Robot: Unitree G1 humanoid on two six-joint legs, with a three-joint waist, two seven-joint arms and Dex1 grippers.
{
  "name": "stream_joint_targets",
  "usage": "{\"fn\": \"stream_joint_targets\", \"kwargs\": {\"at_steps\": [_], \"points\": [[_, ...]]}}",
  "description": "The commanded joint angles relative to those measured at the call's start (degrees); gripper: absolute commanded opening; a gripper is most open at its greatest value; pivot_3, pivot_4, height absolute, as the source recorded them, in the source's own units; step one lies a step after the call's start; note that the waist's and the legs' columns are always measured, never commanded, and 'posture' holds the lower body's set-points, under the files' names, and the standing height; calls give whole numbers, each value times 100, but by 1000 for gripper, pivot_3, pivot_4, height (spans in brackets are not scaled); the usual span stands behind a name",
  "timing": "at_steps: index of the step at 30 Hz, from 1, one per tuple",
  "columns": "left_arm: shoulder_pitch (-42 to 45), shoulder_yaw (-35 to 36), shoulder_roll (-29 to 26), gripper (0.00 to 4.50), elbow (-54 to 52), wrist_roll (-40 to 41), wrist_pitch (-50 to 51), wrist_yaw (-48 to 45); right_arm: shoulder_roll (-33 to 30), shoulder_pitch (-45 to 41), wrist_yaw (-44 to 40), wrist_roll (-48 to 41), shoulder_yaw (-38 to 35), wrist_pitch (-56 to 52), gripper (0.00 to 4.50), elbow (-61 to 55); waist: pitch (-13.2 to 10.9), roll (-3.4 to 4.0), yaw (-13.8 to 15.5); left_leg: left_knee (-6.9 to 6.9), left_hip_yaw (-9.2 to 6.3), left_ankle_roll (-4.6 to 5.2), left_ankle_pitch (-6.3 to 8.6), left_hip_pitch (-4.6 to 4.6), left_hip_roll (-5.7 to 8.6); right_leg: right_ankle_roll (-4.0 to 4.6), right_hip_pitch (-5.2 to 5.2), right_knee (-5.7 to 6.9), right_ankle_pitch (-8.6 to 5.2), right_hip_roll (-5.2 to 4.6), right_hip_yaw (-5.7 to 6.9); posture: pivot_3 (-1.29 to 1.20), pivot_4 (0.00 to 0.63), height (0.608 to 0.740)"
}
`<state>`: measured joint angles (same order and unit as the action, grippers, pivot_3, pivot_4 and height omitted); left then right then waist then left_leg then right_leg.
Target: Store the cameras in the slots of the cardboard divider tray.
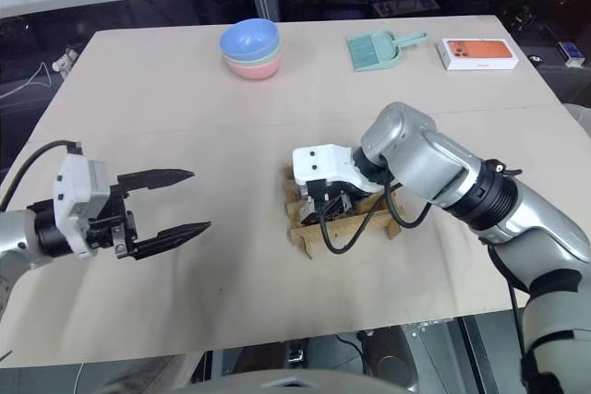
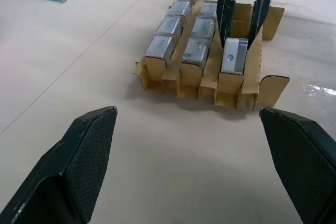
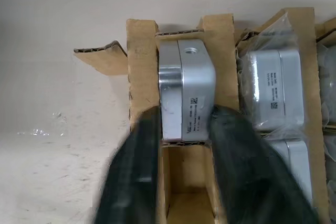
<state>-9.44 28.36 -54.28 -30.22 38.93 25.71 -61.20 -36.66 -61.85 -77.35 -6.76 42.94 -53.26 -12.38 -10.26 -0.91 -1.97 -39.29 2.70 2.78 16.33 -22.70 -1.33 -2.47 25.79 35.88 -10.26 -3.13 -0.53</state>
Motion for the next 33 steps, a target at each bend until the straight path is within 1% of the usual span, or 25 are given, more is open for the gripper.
{"fn": "stream_joint_targets", "kwargs": {"at_steps": [1, 2, 3, 7, 13, 15, 16, 19, 20, 22, 24, 29, 33], "points": [[32, 32, 23, 4500, -6, -13, -82, -28, 77, -157, 46, -32, -192, -37, 3414, -55, 0, 0, -2, 0, 0, 0, 0, 0, 0, 0, 0, 0, 0, 0, 0, 0, 150, 740], [33, 30, 24, 4500, -2, -12, -84, -33, 132, -180, 96, -72, -260, -118, 4054, -43, 0, 0, -2, 0, 0, 0, 0, 0, 0, 1, 0, 0, 0, 0, 0, 0, 150, 740], [34, 34, 22, 4500, 3, -12, -87, -39, 187, -210, 135, -132, -342, -209, 4467, -42, 0, 0, -10, 0, 0, 0, 0, 0, 0, 0, 0, 0, 0, 0, 0, 0, 150, 740], [43, 29, 21, 4500, 19, -19, -98, -53, 243, -260, 163, -245, -446, -358, 4467, -97, 0, 0, -21, -1, -1, -3, -2, 1, -1, 2, 0, 3, 0, 1, 0, 0, 150, 740], [61, 13, 30, 4500, 29, -38, -103, -63, 337, -215, 312, -293, -474, -300, 4467, -119, 0, 0, -19, 1, -4, -5, -3, 0, -1, 0, 0, 2, 2, 1, 3, 0, 150, 740], [58, 23, 25, 4500, 31, -38, -97, -67, 343, -223, 332, -313, -477, -281, 3941, -89, 0, 0, -19, 2, -3, -5, -3, -1, -1, -1, 0, 0, 2, 0, 3, 0, 150, 740], [55, 26, 23, 4500, 29, -40, -96, -68, 340, -225, 338, -320, -477, -273, 3590, -81, 0, 0, -19, 1, -3, -5, -3, -2, -1, -1, 0, 0, 2, 0, 2, 0, 150, 740], [55, 28, 19, 4500, 38, -42, -95, -74, 318, -199, 322, -304, -414, -206, 2132, -48, 0, 0, -19, 1, -3, -5, -3, -2, 0, -1, 0, 0, 2, 0, 2, 0, 150, 740], [54, 28, 19, 4500, 40, -43, -96, -77, 315, -186, 320, -306, -399, -203, 1780, -53, 0, 0, -19, 1, -4, -5, -3, -2, -1, -1, 0, 0, 2, 0, 3, 0, 150, 740], [54, 28, 20, 4500, 40, -45, -97, -79, 304, -166, 309, -318, -377, -217, 772, -81, 0, 0, -19, 1, -5, -5, -3, -2, -1, 0, 0, 1, 2, 0, 3, 0, 150, 740], [70, 23, 21, 4500, 49, -41, -95, -81, 279, -144, 281, -328, -334, -234, 31, -118, 0, 0, -19, 1, -5, -5, -3, -1, -1, 0, 0, 1, 2, 1, 4, 0, 150, 740], [104, 10, 27, 4500, 78, -44, -95, -86, 258, -112, 297, -353, -312, -271, 31, -148, 0, 0, -19, 0, -5, -5, -3, -1, -1, 1, 0, 2, 1, 0, 4, 0, 150, 740], [110, 0, 27, 4500, 79, -47, -92, -95, 203, -142, 189, -316, -277, -42, 31, -135, 0, 0, -17, 0, -5, -5, -3, -1, -1, 0, 0, 2, 2, 0, 3, 0, 150, 740]]}}
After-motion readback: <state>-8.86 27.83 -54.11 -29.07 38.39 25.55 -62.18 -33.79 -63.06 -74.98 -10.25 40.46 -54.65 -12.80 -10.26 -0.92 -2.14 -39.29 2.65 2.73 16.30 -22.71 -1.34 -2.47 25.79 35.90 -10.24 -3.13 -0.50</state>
